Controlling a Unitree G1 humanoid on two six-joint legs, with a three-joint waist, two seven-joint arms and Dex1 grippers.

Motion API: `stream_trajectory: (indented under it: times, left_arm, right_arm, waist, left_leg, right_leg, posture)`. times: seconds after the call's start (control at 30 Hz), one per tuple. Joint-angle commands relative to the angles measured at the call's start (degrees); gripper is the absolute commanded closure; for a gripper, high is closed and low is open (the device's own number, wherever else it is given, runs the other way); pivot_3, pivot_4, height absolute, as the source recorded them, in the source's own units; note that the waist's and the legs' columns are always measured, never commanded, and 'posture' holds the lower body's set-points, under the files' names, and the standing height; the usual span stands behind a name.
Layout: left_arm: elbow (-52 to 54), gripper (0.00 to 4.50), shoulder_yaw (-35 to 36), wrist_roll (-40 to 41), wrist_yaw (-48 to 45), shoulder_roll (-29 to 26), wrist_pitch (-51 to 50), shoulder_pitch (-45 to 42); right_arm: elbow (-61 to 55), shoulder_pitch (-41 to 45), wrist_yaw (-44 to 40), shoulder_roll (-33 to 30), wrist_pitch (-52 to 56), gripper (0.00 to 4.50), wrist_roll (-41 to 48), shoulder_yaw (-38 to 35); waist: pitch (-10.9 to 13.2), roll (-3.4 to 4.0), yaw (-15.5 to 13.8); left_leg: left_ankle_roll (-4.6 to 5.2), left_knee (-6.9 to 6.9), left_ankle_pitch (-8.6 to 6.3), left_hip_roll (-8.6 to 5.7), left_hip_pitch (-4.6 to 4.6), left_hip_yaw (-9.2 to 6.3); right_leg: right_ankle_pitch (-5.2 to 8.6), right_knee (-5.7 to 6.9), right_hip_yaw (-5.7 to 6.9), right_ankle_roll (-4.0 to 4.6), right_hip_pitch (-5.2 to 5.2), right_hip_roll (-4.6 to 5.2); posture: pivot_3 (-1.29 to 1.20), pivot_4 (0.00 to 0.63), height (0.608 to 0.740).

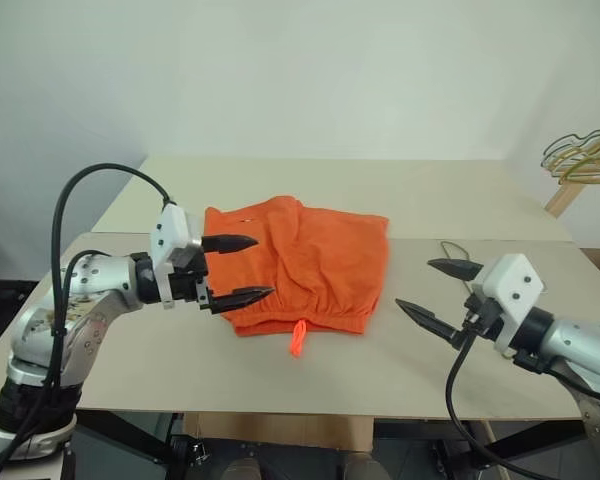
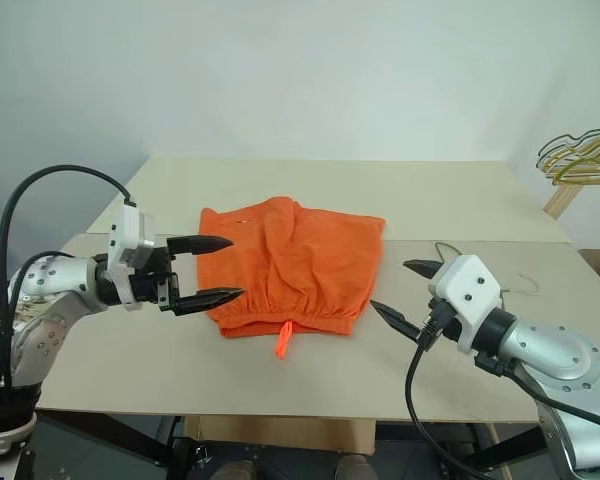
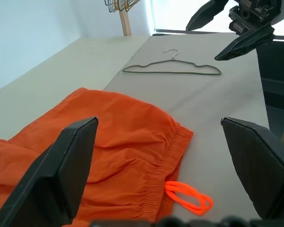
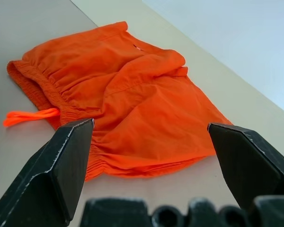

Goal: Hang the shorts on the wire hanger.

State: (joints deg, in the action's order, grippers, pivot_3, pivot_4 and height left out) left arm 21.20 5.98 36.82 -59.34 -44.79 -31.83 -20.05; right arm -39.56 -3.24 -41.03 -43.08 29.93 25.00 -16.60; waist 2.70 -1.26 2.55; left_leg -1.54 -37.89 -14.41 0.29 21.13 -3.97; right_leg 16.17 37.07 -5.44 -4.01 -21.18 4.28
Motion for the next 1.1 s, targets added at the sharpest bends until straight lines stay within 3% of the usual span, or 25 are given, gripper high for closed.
stream_trajectory:
  times: [0.03, 0.3, 0.43, 0.73, 0.93, 1.1]
  left_arm:
    - [0.43, 0.00, 2.33, 2.53, -1.95, -1.45, -0.44, -0.32]
    - [0.46, 0.00, 4.38, 5.67, -6.18, -3.84, -0.86, 0.28]
    - [1.28, 0.00, 5.99, 6.86, -8.67, -5.75, -0.80, 3.29]
    - [1.86, 0.00, 10.34, 9.14, -7.33, -7.61, -2.51, 5.35]
    - [2.53, 0.00, 11.89, 9.96, -7.19, -8.68, -3.31, 6.60]
    - [3.94, 0.00, 12.54, 10.50, -6.58, -8.58, -3.75, 7.83]
  right_arm:
    - [-2.44, 1.76, -0.22, -0.88, 0.48, 0.03, 1.83, 0.07]
    - [0.15, 13.73, -1.11, -3.76, 2.78, 0.03, -5.39, 18.43]
    - [2.53, 22.00, -1.37, -0.78, 3.98, 0.03, -9.02, 28.61]
    - [18.24, 38.26, -0.19, 14.61, 4.85, 0.03, -23.56, 52.56]
    - [29.55, 42.26, 1.27, 24.88, 4.25, 0.03, -29.88, 59.51]
    - [38.24, 43.60, 3.98, 32.77, 3.51, 0.03, -32.46, 59.43]
  waist:
    - [0.01, 0.01, 0.04]
    - [0.09, 0.03, 0.23]
    - [0.27, 0.05, 0.65]
    - [0.71, 0.07, 1.44]
    - [0.91, 0.15, 1.40]
    - [0.93, 0.18, 1.32]
  left_leg:
    - [0.01, 0.00, 0.00, 0.00, 0.00, 0.00]
    - [0.01, 0.03, -0.01, 0.11, -0.04, 0.04]
    - [0.03, 0.04, -0.02, 0.22, -0.02, 0.06]
    - [0.02, 0.05, -0.03, 0.59, -0.02, 0.01]
    - [0.02, 0.06, -0.03, 0.60, 0.03, -0.03]
    - [0.00, 0.09, -0.02, 0.60, 0.03, -0.06]
  right_leg:
    - [0.00, 0.00, 0.00, 0.00, 0.00, 0.00]
    - [0.03, 0.00, 0.00, 0.05, -0.02, -0.11]
    - [0.06, 0.00, 0.00, 0.11, -0.08, -0.19]
    - [-0.02, 0.03, 0.05, 0.36, -0.17, -0.57]
    - [-0.02, 0.12, 0.04, 0.40, -0.30, -0.59]
    - [-0.04, 0.17, 0.05, 0.42, -0.35, -0.60]
  posture:
    - [-0.03, 0.028, 0.740]
    - [-0.05, 0.038, 0.740]
    - [-0.05, 0.043, 0.740]
    - [-0.01, 0.055, 0.740]
    - [0.02, 0.054, 0.740]
    - [0.03, 0.049, 0.740]
